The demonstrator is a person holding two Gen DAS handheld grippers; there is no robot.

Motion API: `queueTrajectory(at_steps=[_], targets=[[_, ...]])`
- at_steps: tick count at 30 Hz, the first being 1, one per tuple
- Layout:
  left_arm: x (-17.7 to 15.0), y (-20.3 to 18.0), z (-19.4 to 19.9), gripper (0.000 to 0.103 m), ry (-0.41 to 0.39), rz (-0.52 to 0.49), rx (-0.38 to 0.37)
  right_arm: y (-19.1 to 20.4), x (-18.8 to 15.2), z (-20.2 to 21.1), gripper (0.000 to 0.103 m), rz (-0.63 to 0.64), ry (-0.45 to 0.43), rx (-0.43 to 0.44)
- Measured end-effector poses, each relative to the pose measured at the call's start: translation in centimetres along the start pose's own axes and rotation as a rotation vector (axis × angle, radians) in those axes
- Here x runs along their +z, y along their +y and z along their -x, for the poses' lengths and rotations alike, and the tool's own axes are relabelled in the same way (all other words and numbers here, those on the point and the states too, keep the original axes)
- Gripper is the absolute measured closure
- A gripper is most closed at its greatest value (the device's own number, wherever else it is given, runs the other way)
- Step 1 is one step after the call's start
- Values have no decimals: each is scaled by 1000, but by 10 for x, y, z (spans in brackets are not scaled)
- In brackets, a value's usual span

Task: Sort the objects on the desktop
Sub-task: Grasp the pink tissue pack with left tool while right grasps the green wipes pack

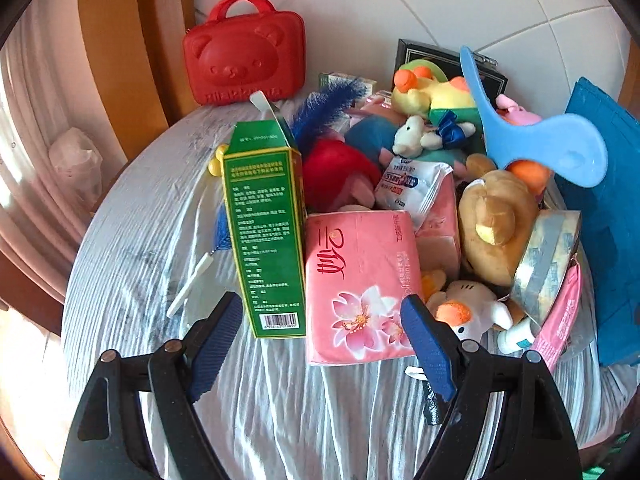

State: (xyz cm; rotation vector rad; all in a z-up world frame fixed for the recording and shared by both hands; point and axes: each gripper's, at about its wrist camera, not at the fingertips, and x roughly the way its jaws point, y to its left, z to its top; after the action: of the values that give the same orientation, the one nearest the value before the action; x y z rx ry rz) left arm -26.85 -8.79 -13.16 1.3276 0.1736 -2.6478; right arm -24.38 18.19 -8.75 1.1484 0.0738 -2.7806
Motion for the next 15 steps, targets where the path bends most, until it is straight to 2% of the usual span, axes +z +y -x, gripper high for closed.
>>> queueTrajectory(at_steps=[5,8,9,11,15], targets=[[13,-14,-26,21,3,-23,-35,4,-21,-34,0,-9,118,-25],[17,-21,-53,20,59,-45,-17,0,-24,-48,0,-13,160,-51],[16,-19,-61,18,75,-34,-38,-2,-26,-51,0,-18,171,-54],[14,-15,-70,3,86,0,-51,-5,-28,-56,0,-28,190,-41],[9,-16,-70,0,90,-23,-60,-4,-33,-63,0,-40,215,5]])
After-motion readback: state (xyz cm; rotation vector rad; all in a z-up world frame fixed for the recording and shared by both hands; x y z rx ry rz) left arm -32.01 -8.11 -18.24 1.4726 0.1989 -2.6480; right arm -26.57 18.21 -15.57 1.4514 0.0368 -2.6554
